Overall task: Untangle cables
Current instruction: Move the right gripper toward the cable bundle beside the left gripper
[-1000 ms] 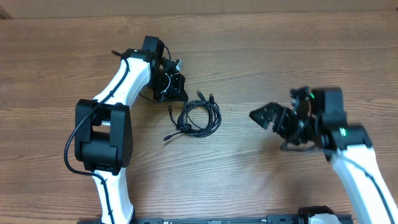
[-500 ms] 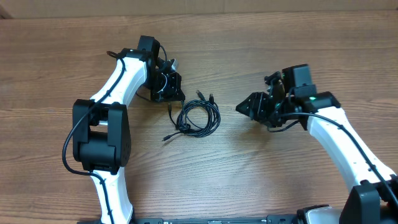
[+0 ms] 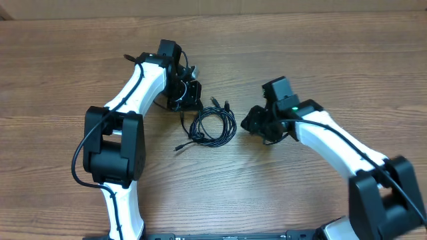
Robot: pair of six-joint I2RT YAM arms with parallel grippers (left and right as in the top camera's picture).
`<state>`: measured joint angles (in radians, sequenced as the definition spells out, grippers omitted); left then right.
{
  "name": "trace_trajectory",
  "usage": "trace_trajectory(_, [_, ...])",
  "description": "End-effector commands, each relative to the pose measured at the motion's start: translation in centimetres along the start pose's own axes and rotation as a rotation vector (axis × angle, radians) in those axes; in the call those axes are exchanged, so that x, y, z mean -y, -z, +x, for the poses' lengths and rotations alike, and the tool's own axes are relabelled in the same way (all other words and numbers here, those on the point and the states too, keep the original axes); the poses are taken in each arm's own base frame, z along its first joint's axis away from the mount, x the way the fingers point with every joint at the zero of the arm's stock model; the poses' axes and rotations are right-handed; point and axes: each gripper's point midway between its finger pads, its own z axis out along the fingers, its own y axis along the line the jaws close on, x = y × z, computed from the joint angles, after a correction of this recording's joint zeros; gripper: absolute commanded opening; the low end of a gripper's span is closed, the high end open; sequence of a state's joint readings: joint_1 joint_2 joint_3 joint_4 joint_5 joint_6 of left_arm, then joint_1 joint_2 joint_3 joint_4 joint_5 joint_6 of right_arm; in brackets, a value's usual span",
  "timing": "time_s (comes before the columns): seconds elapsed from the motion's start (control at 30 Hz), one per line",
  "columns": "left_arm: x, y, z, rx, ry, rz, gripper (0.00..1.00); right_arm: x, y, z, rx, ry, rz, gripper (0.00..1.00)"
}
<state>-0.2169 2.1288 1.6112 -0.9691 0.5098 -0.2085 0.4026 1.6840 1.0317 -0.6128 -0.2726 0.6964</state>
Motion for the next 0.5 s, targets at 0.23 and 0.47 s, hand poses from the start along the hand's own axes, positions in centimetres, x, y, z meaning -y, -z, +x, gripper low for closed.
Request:
trace_trajectory(0.23, [0.5,-1.1,0.7,-0.024,-0.021,-0.03,0.04,-1.8,-4.2,0.2,0.005,0.033,-0.008,0.55])
trace_trajectory(0.47, [1.2,-1.5,1.1,-0.032,-0.047,-0.034,0.04,-2.3,-4.4,0.1,0.033,0.056,-0.006,0.54])
